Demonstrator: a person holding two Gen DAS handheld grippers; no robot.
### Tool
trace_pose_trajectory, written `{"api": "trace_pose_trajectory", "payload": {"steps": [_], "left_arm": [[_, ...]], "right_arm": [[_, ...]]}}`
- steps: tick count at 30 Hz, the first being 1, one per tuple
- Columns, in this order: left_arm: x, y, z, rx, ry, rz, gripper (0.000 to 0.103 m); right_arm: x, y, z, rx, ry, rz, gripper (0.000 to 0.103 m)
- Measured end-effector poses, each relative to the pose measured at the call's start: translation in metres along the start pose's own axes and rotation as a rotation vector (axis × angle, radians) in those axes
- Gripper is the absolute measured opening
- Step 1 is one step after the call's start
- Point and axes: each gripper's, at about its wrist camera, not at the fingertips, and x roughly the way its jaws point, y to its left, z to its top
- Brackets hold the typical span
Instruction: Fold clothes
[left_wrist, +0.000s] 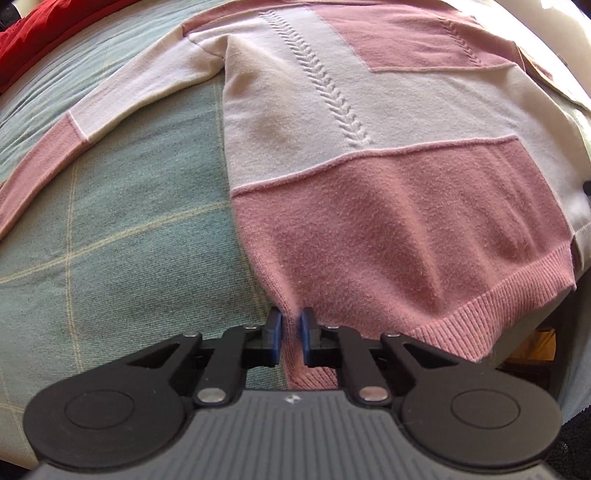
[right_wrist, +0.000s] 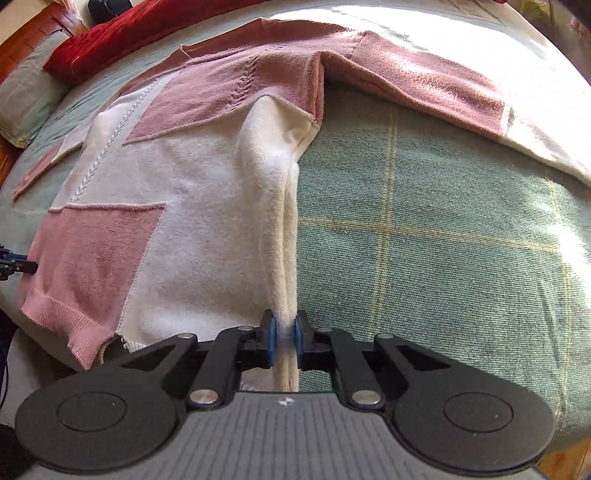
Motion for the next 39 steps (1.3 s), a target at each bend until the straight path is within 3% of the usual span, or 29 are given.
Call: {"api": "trace_pose_trajectory", "payload": {"steps": [2, 4, 7, 11, 13, 18, 23, 29, 31, 32, 39], "left_arm": [[-0.003, 0.005, -0.001, -0.008, 0.0, -0.011, 0.012], [-0.008, 0.009, -0.002, -0.014, -0.001, -0.036, 0.014], [-0.022, 0.013, 0.004, -0.002, -0.025, -0.041, 0.017], [-0.044, 0.018, 0.031, 0.006, -0.095, -0.048, 0.036], [-0.049, 0.017, 0.048, -0.003, -0.129, -0.051, 0.04], [-0.044, -0.001, 0.084, -0.024, -0.185, -0.124, 0.041], [-0.022, -0.044, 0.099, 0.031, -0.195, -0.192, 0.045], [-0.001, -0.09, 0.11, 0.173, -0.167, -0.174, 0.046], [0.004, -0.098, 0.112, 0.206, -0.16, -0.17, 0.046], [0.005, -0.1, 0.113, 0.215, -0.159, -0.169, 0.046], [0.017, -0.106, 0.119, 0.233, -0.151, -0.156, 0.047]], "right_arm": [[-0.003, -0.005, 0.002, 0.007, 0.021, -0.016, 0.011], [-0.007, -0.01, 0.002, 0.011, 0.019, -0.01, 0.018], [-0.023, -0.012, 0.008, -0.016, -0.008, 0.039, 0.024], [-0.039, -0.02, 0.036, 0.01, -0.075, 0.083, 0.034], [-0.039, -0.026, 0.055, 0.037, -0.106, 0.105, 0.04], [-0.011, -0.046, 0.103, 0.124, -0.159, 0.158, 0.042], [0.031, -0.062, 0.136, 0.182, -0.177, 0.195, 0.049], [0.064, -0.062, 0.139, 0.162, -0.186, 0.245, 0.047], [0.063, -0.06, 0.138, 0.132, -0.206, 0.239, 0.03], [0.061, -0.059, 0.138, 0.119, -0.214, 0.236, 0.015], [0.046, -0.059, 0.147, 0.067, -0.263, 0.099, 0.015]]}}
